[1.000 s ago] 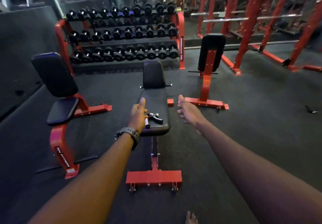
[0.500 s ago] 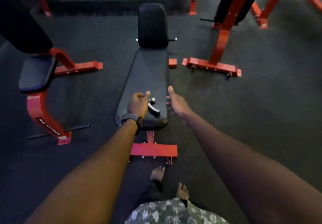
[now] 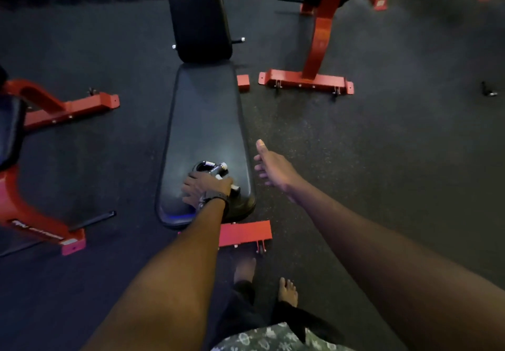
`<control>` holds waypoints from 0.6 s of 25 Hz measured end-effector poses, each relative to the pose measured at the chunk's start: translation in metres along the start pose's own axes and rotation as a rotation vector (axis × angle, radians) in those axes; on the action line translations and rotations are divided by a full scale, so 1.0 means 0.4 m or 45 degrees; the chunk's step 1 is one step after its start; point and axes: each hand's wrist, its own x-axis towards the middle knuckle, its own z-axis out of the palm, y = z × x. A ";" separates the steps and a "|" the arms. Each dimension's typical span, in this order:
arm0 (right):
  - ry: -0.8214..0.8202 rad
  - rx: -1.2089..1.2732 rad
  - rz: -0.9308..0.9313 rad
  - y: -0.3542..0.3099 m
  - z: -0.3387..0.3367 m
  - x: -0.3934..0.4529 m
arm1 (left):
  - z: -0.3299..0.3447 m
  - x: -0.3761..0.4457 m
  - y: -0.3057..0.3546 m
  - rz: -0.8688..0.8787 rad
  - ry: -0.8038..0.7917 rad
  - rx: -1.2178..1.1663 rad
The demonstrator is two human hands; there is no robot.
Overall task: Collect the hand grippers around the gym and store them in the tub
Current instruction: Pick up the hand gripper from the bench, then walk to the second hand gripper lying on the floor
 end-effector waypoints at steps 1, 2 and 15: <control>0.020 0.023 0.004 0.003 -0.011 -0.005 | -0.007 0.000 0.006 0.001 -0.040 -0.016; 0.045 0.042 0.009 0.003 -0.030 -0.009 | -0.021 -0.009 0.025 0.026 -0.078 -0.033; 1.337 0.766 -0.553 -0.175 -0.978 -0.511 | -0.420 -0.781 0.850 1.627 -1.340 -1.169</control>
